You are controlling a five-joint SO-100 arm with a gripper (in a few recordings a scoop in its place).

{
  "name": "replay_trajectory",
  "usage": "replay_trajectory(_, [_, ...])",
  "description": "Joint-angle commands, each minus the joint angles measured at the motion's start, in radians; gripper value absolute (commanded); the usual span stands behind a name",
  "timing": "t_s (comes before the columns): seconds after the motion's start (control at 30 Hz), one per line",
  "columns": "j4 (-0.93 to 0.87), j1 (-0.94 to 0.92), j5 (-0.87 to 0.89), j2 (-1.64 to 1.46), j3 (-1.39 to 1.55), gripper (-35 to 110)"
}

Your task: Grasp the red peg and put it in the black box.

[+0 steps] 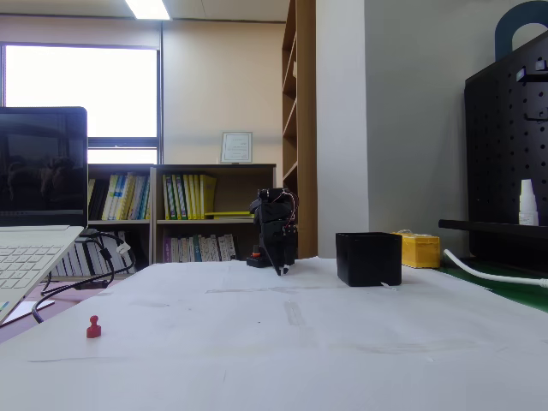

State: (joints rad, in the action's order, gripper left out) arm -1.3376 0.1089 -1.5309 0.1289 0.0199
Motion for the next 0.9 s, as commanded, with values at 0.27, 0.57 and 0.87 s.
replay_trajectory(0.27, [-0.086, 0.020, 0.006, 0.104, -0.081, 3])
replay_trajectory(0.57, [-0.086, 0.020, 0.006, 0.104, -0.081, 3])
replay_trajectory(0.87, [-0.078, 0.021, 0.006, 0.104, -0.081, 5])
